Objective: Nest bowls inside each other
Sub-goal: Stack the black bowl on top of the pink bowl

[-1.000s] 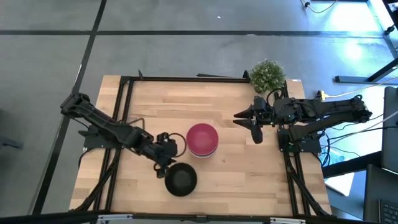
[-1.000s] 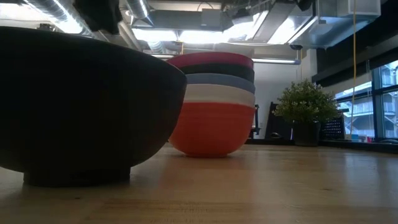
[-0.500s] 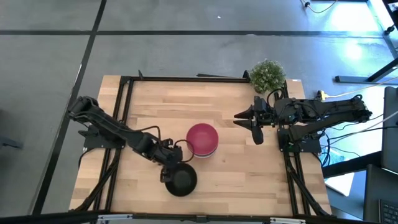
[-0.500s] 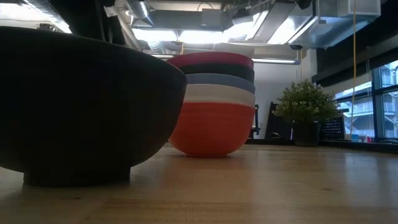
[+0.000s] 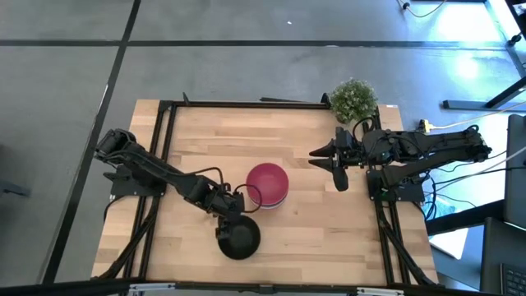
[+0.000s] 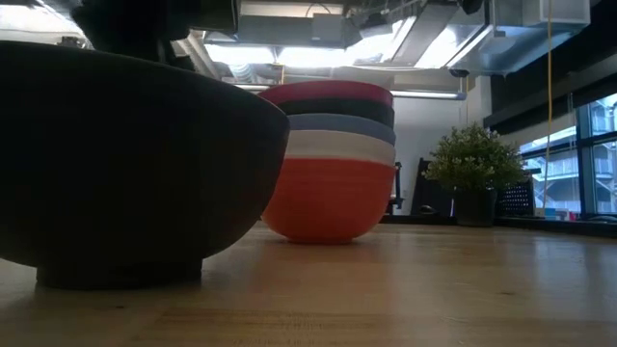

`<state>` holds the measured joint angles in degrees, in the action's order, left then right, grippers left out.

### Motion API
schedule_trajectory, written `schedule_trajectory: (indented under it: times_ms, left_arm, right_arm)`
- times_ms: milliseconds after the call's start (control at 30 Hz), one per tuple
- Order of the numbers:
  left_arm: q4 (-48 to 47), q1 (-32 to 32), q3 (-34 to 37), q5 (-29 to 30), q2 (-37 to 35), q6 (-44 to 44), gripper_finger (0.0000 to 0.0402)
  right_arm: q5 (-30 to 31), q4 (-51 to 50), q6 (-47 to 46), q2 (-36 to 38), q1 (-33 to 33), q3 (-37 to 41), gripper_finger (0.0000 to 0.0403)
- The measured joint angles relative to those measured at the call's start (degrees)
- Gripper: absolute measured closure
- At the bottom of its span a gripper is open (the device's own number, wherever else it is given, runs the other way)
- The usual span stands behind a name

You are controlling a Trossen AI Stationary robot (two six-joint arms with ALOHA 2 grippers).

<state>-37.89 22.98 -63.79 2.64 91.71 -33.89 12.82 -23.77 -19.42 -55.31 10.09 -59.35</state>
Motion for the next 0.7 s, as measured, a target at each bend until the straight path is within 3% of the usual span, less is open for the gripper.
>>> schedule_trajectory:
  times_ms: [700]
  left_arm:
    - [-0.01,-0.61,0.00,-0.27,2.39,1.22,0.0306]
  right_arm:
    - [0.02,0.02,0.39,0.00,0.02,0.00,0.0277]
